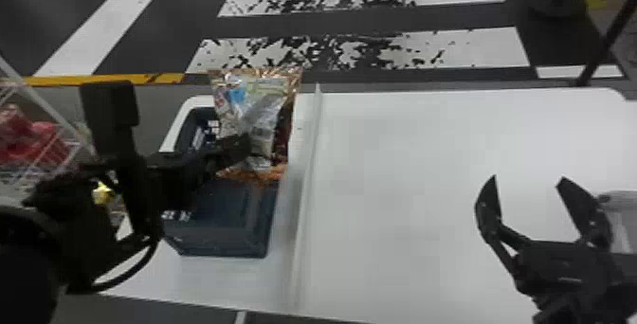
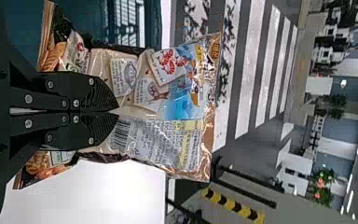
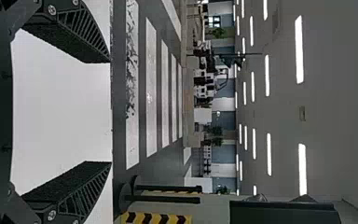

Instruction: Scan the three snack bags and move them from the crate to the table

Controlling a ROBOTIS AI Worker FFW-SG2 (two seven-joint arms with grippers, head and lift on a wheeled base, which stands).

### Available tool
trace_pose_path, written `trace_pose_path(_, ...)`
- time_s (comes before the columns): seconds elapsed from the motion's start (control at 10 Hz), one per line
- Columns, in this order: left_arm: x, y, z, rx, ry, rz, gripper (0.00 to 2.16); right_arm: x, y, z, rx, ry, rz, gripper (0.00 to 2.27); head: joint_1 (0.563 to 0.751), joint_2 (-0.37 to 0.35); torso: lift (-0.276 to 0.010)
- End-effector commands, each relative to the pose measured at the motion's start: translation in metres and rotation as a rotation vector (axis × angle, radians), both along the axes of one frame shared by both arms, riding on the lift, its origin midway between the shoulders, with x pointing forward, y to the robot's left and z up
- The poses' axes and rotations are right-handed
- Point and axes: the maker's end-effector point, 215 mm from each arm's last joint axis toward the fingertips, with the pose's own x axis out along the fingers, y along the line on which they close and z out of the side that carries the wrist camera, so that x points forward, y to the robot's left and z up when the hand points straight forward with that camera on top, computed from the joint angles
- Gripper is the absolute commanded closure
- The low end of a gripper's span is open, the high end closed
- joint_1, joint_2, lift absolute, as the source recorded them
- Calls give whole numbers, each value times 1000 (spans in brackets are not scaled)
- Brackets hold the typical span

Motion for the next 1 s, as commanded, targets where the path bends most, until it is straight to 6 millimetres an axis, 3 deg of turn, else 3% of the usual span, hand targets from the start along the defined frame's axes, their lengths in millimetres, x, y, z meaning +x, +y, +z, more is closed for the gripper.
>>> trace_pose_path(0.0,-6,-44,-10,-56,23,-98,2013,4,-5,8,-6,-4,-7,113,695,123,-62)
trace_pose_path(0.2,-17,-114,-31,-134,53,-269,2013,10,-14,23,-4,-14,-25,113,695,44,-62)
trace_pose_path(0.3,-17,-145,-43,-153,48,-333,2013,11,-21,30,1,-25,-39,113,695,-41,-62)
trace_pose_path(0.4,-19,-171,-62,-137,55,-382,2013,10,-26,36,8,-33,-48,113,695,-68,-62)
trace_pose_path(0.7,-33,-222,-114,-82,101,-464,2013,11,-39,52,25,-62,-72,113,695,-209,-62)
trace_pose_path(0.9,-44,-249,-144,-42,122,-508,2013,10,-40,57,27,-70,-72,113,695,-252,-62)
